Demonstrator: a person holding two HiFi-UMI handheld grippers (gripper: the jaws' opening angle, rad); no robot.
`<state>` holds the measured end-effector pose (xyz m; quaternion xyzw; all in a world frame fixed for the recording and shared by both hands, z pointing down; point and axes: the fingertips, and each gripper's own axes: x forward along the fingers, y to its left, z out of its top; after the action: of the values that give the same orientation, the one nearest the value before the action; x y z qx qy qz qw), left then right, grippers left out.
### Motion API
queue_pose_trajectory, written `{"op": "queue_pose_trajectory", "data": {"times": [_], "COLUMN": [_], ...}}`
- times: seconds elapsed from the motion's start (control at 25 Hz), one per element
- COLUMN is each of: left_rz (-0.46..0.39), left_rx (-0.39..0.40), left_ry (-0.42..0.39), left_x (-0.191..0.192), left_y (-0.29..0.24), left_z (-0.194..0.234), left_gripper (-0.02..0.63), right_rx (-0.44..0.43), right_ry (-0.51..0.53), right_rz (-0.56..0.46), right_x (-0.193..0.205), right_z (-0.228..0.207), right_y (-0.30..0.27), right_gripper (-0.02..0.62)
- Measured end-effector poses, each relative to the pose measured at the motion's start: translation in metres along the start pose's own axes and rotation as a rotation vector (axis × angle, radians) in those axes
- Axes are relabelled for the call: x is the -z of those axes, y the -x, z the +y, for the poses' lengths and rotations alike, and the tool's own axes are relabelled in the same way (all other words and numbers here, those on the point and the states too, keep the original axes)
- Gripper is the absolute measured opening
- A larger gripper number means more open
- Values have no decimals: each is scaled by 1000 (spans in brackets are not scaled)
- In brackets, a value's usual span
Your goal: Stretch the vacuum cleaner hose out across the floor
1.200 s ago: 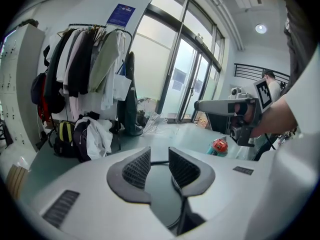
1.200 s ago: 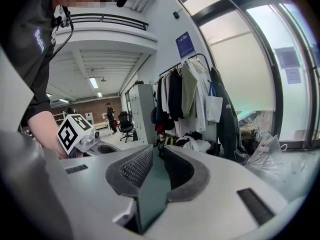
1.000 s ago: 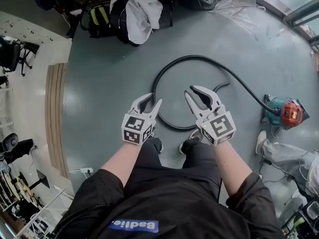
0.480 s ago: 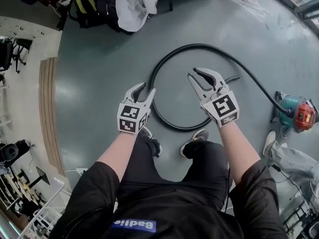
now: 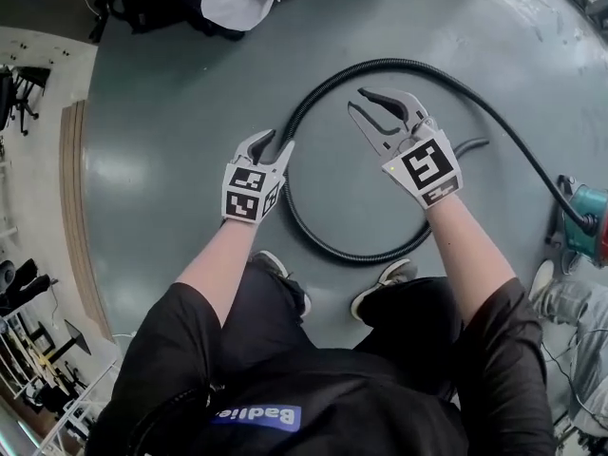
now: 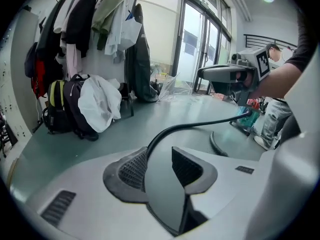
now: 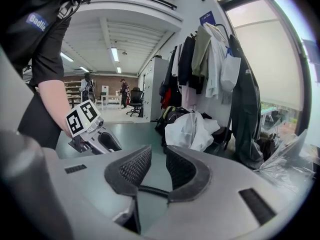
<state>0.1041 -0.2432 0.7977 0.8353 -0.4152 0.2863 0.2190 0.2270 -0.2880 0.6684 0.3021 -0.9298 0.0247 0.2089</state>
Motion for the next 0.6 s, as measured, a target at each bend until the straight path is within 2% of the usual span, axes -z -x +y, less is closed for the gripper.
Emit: {"op": "queue_pose_trajectory", "data": {"times": [0.12,0.24,0.36,0.44,0.6], "left_rz": [56,122,204,265,347], "left_rx": [6,-21,-50,-81,-153], "left_ry": [-14,-74,-115,-98,8], "left_x": [31,55,93,131,204], "left_y": [-40,-70,-97,-114,-135], "left_z": [20,42,46,45,46], "left_gripper": [150,152,156,166,229], "right_rx": [-30,-53,-60,-53,-39], "right_ry": [47,85,95,94,80], "right_rz": [0,13,35,52,82], "right_x": [35,62,87,105,137], "right_z": [4,4,3,0,0], "right_y": [-26,-45,-50,-51,-59], "right_gripper": [81,84,87,94,131]}}
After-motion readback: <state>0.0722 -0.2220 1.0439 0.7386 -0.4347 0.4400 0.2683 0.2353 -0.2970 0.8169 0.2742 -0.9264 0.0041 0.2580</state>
